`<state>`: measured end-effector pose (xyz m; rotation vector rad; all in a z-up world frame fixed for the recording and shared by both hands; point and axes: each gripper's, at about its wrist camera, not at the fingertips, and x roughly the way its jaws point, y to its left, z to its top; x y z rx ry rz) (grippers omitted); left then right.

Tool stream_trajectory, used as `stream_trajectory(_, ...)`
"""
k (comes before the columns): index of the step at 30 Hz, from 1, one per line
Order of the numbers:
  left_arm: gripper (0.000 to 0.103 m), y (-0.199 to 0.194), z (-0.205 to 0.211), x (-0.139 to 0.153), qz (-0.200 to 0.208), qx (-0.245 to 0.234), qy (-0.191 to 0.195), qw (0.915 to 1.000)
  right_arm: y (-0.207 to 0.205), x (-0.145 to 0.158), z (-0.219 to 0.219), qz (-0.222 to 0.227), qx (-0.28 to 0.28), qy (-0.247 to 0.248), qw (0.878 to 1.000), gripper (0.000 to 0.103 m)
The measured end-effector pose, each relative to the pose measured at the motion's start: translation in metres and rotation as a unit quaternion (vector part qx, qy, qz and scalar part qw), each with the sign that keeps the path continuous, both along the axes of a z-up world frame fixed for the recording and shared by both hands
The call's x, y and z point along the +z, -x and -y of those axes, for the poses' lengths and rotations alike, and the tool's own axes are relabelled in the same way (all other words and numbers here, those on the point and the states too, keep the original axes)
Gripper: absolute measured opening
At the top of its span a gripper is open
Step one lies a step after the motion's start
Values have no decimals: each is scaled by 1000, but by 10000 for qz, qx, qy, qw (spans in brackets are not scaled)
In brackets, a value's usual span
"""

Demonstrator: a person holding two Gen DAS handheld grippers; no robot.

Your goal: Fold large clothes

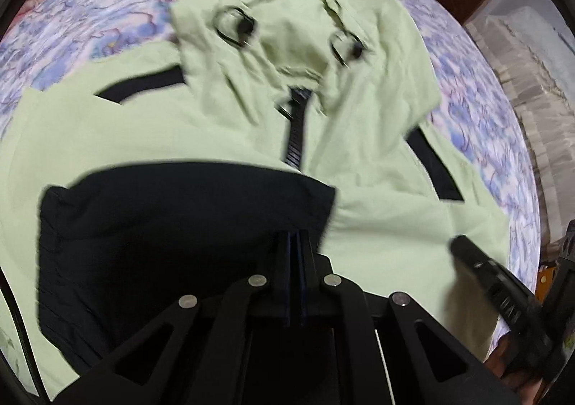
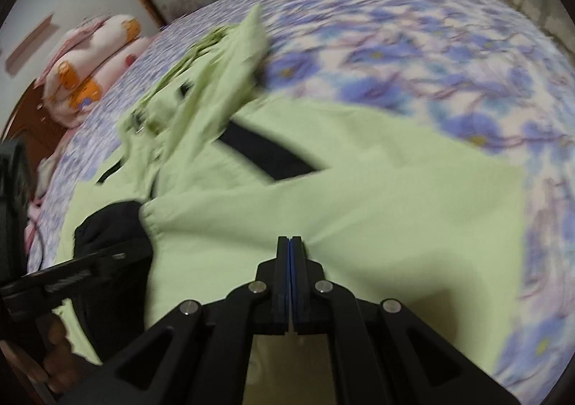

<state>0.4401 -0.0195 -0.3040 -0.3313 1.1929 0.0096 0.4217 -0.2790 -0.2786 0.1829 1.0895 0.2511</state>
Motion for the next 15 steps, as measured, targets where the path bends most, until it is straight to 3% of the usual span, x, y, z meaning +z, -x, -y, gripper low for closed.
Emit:
stream_trajectory(2,4,-3,-16,4,18,169,-379,9991,-4,3,23,-21,-269,11,9996,0)
stream_trajectory(6,4,-5,-59,0,-42,452,-592,9972,-8,3,68,-35,-878,436,9952,0)
stream_trajectory(10,3,-2,-89,-8,-3,465,-715,9964,-12,-4,108,-280,-1565,83,9873,0)
stream_trajectory(13,3,-4,-99,-11,0,480,-669,9966,-15,-9,115,-379,-1669,-131,9852,0)
stream_trajectory(15,3,-5,-98,-15,-8,471,-757,9960,-14,-13,111,-403,-1610,22,9861,0)
